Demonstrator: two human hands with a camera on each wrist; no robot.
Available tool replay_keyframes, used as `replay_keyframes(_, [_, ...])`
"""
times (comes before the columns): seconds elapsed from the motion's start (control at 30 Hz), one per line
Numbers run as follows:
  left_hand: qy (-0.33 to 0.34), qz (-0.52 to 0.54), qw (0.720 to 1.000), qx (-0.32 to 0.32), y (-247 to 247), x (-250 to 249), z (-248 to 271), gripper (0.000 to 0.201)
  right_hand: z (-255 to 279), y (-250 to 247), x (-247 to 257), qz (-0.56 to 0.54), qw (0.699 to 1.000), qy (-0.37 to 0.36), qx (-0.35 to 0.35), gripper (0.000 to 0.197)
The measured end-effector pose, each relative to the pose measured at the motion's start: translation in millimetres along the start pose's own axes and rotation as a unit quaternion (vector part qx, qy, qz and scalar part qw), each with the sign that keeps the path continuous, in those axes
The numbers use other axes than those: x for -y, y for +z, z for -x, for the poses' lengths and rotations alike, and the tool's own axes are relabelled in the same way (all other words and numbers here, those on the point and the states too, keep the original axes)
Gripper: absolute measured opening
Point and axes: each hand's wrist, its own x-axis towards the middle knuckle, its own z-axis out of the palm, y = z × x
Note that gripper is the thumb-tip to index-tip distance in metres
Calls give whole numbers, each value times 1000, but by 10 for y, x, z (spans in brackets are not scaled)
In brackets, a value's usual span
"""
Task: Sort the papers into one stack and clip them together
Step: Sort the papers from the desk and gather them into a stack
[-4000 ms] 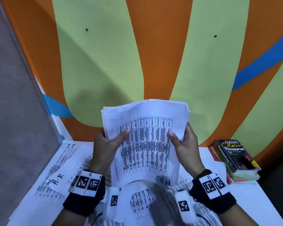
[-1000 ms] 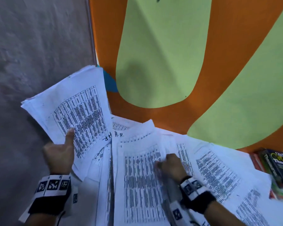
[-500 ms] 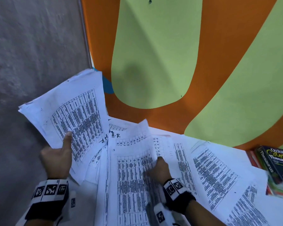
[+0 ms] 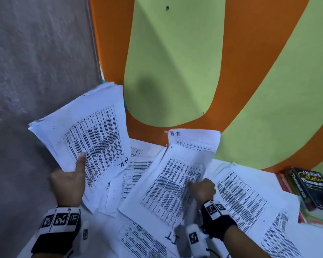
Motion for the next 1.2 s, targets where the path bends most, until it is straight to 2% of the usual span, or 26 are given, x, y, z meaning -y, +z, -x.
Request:
replay_keyframes(0.13, [4, -7, 1000, 9, -15, 20, -8, 69, -32, 0, 23, 56, 996, -69, 34, 39])
replay_keyframes(0.27, [13, 16, 1000, 12, -37, -29, 13, 65, -9, -60, 35, 23, 996, -80, 24, 35])
replay_keyframes(0.33, [27, 31, 999, 13, -51, -97, 39, 58, 27, -180, 62, 10, 994, -102, 30, 24])
replay_keyframes(0.4, [32, 27, 999, 18, -74, -170, 37, 62, 80, -442, 149, 14, 987, -159, 30, 20])
replay_keyframes(0.47, [35, 22, 999, 25, -96, -226, -14, 64, 132, -849, 292, 34, 967, -250, 34, 12])
replay_keyframes(0.53, [47, 21, 998, 44, -95, -308, -57, 63, 221, -1344, 472, 67, 941, -329, 50, 16])
replay_keyframes(0.6, [70, 40, 993, 84, -54, -443, -65, 60, 316, -1846, 668, 81, 924, -366, 78, 24])
replay_keyframes(0.67, [85, 63, 987, 124, 42, -605, -44, 58, 410, -2300, 874, 48, 920, -378, 94, 27])
replay_keyframes(0.8, [142, 75, 964, 213, 311, -906, 56, 56, 634, -2870, 1270, -11, 910, -408, 72, 39])
replay_keyframes(0.9, [186, 80, 919, 339, 505, -1100, 216, 56, 579, -3044, 1523, -34, 905, -417, 77, 47])
replay_keyframes(1.0, [184, 70, 864, 463, 690, -1127, 341, 47, 502, -3099, 1635, -9, 903, -422, 78, 50])
replay_keyframes(1.03, [174, 52, 853, 490, 750, -1084, 361, 49, 453, -3105, 1643, -2, 903, -421, 84, 47])
replay_keyframes(1.1, [163, 34, 837, 522, 828, -1018, 417, 64, 400, -3102, 1658, 26, 909, -409, 78, 44])
replay_keyframes(1.2, [112, 72, 829, 544, 844, -1008, 567, 82, 274, -3072, 1641, 57, 923, -377, 47, 42])
